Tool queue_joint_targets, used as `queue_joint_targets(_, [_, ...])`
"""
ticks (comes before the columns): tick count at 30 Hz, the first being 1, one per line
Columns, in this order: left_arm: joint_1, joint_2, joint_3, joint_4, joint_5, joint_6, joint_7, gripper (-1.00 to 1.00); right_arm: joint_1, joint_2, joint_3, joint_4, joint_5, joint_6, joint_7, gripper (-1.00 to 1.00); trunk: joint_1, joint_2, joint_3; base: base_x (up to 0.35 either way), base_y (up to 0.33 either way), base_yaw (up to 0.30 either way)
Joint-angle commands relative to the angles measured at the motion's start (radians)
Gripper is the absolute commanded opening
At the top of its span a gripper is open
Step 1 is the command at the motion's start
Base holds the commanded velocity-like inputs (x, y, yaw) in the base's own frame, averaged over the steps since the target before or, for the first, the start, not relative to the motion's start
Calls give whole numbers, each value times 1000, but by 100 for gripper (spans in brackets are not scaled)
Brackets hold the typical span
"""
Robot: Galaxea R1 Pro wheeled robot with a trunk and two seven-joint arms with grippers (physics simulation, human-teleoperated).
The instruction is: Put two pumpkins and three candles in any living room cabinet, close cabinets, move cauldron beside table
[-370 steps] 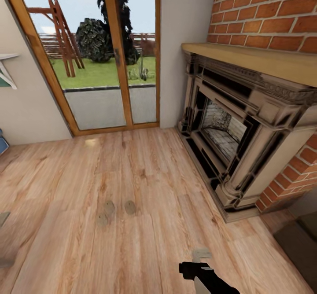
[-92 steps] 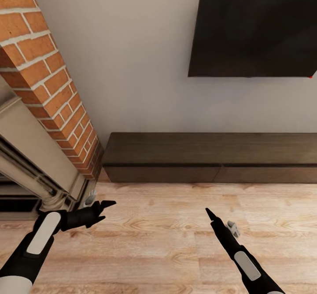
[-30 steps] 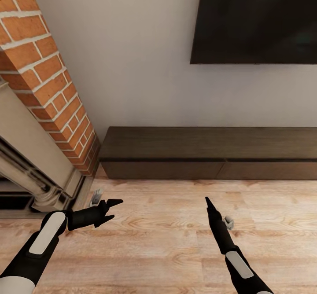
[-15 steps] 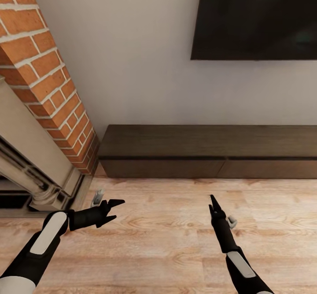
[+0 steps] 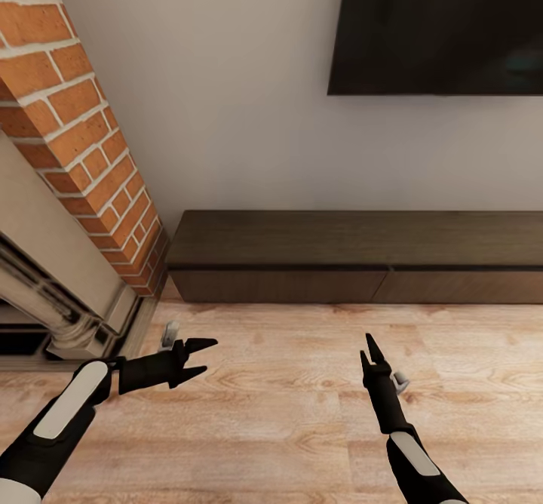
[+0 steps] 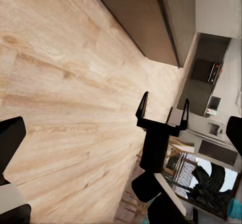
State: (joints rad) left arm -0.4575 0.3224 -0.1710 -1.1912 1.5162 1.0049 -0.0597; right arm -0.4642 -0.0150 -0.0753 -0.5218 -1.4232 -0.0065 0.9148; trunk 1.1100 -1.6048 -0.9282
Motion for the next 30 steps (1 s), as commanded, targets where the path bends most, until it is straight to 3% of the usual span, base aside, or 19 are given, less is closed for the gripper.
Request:
queue_joint_targets(1, [0, 7, -8, -2, 10, 1, -6, 100, -1, 0, 2, 2, -8, -1, 3, 100, 4, -8, -4, 0, 0, 0])
queue_joint_targets(6, [28, 58, -59, -102, 133, 1, -6, 100, -1, 0, 1, 5, -12, 8, 1, 100, 23, -43, -20, 0, 0, 0])
queue_joint_targets(11, [73, 69, -101, -257, 223, 0, -6, 100, -1, 0, 0, 6, -14, 14, -2, 100, 42, -78, -35, 0, 0, 0])
queue_joint_targets(16, [83, 75, -122, -297, 248, 0, -6, 100, -1, 0, -1, 6, -14, 15, -2, 100, 61, -113, -51, 0, 0, 0])
queue_joint_targets(19, [84, 123, -124, -302, 255, 0, -6, 100, -1, 0, 0, 6, -14, 16, -2, 100, 73, -134, -60, 0, 0, 0])
queue_joint_targets(22, [85, 139, -124, -302, 256, -1, -6, 100, -1, 0, 0, 6, -14, 16, -2, 100, 84, -155, -70, 0, 0, 0])
queue_joint_targets(30, [85, 145, -127, -303, 257, -2, -6, 100, -1, 1, -1, 10, -14, 16, -8, 100, 115, -211, -95, 0, 0, 0])
